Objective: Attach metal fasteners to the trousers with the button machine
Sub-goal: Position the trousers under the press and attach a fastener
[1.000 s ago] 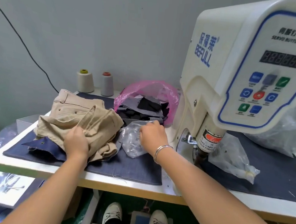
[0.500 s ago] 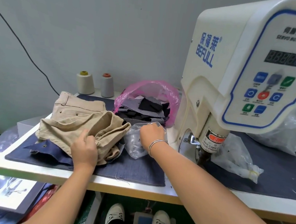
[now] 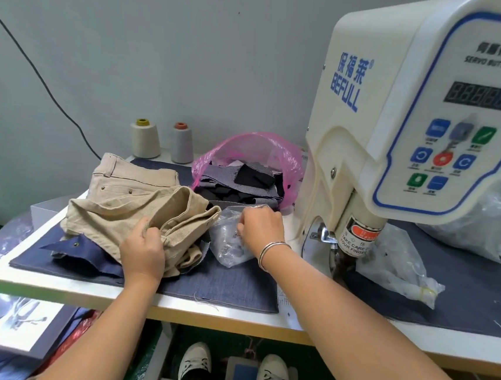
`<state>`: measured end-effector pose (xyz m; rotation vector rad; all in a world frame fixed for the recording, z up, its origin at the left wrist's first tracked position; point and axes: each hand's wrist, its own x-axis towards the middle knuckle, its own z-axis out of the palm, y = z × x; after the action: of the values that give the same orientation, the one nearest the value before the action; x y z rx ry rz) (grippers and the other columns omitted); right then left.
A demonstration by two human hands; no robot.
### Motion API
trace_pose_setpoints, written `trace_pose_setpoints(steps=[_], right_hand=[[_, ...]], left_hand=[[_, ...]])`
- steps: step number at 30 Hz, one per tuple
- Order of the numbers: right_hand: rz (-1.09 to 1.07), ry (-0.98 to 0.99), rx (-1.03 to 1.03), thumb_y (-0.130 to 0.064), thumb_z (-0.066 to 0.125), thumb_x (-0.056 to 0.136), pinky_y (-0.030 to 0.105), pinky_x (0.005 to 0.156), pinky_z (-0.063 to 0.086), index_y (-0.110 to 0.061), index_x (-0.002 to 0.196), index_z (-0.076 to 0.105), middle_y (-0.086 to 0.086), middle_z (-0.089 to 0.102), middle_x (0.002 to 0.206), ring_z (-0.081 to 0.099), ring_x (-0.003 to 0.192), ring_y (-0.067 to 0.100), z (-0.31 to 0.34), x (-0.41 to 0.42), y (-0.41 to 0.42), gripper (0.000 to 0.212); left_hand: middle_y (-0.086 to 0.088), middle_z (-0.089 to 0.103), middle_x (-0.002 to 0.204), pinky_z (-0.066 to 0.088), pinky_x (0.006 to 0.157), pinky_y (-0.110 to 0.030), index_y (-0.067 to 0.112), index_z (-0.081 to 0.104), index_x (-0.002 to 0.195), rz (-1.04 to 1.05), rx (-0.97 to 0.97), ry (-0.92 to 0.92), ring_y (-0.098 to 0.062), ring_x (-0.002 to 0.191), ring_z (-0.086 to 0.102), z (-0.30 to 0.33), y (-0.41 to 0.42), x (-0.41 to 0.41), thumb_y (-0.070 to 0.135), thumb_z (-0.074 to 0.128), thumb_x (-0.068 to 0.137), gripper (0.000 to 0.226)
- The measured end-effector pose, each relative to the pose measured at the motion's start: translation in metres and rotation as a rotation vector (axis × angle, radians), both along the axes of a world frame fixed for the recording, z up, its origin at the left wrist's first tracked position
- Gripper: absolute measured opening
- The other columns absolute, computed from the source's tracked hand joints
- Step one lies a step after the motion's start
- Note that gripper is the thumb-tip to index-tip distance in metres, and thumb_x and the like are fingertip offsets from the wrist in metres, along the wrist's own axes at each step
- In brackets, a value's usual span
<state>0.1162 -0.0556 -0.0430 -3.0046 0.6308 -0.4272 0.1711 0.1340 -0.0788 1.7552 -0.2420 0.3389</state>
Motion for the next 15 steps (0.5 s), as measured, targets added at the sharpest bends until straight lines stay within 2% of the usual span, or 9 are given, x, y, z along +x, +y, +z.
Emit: trace_pose_setpoints(steps=[3,6,8,11,13,15], right_hand=[[0.019,-0.195,0.489,-0.017,0.058,0.085,0.028,0.079,0.047,-0.02,0.079,0.063,-0.003,0.068,0.088,0.06,0.086,0.015,0.008,-0.019,0.008,0.008],[0.108,-0.334,0.835,-0.012,0.068,0.081,0.015,0.07,0.046,-0.018,0.074,0.062,-0.005,0.067,0.079,0.061,0.075,0.006,0.017,-0.055,0.021,0.012],[0.189,-0.397,1.066,-0.015,0.072,0.082,0.012,0.069,0.049,-0.02,0.08,0.066,-0.005,0.071,0.081,0.065,0.076,0.001,0.022,-0.088,0.029,0.008],[0.253,-0.428,1.197,-0.022,0.071,0.083,0.01,0.078,0.049,-0.028,0.094,0.07,-0.01,0.074,0.09,0.067,0.089,0.0,0.026,-0.139,0.032,0.012],[0.216,-0.463,1.19,-0.023,0.07,0.083,0.01,0.077,0.049,-0.03,0.085,0.071,-0.01,0.074,0.089,0.068,0.09,0.002,0.026,-0.169,0.028,0.007],[0.097,-0.517,1.165,-0.028,0.074,0.078,0.014,0.073,0.05,-0.032,0.079,0.071,-0.009,0.074,0.085,0.068,0.084,0.003,0.025,-0.192,0.019,0.005]], left_hand=[[-0.016,0.054,0.075,0.034,0.064,-0.034,-0.006,0.061,0.101,0.011,0.009,0.006,-0.024,0.069,0.043,0.0,-0.001,0.0,0.026,0.031,0.075,0.051],[-0.006,0.046,0.064,0.032,0.058,-0.037,0.001,0.058,0.083,0.012,0.014,-0.022,-0.025,0.065,0.039,0.001,-0.001,-0.001,0.026,0.031,0.074,0.037],[-0.007,0.044,0.064,0.031,0.057,-0.037,0.0,0.056,0.079,0.025,0.017,-0.03,-0.024,0.064,0.037,0.001,-0.001,-0.001,0.025,0.031,0.075,0.035],[-0.007,0.042,0.06,0.029,0.057,-0.038,0.006,0.048,0.071,0.024,0.024,-0.05,-0.022,0.06,0.034,0.0,-0.001,-0.002,0.024,0.031,0.075,0.025],[-0.002,0.039,0.058,0.021,0.057,-0.04,0.007,0.045,0.069,0.026,0.027,-0.055,-0.022,0.06,0.031,0.0,-0.001,-0.001,0.023,0.031,0.075,0.022],[-0.002,0.036,0.058,0.019,0.059,-0.037,0.006,0.041,0.068,0.041,0.035,-0.05,-0.023,0.064,0.029,-0.002,-0.001,0.001,0.023,0.031,0.075,0.021]])
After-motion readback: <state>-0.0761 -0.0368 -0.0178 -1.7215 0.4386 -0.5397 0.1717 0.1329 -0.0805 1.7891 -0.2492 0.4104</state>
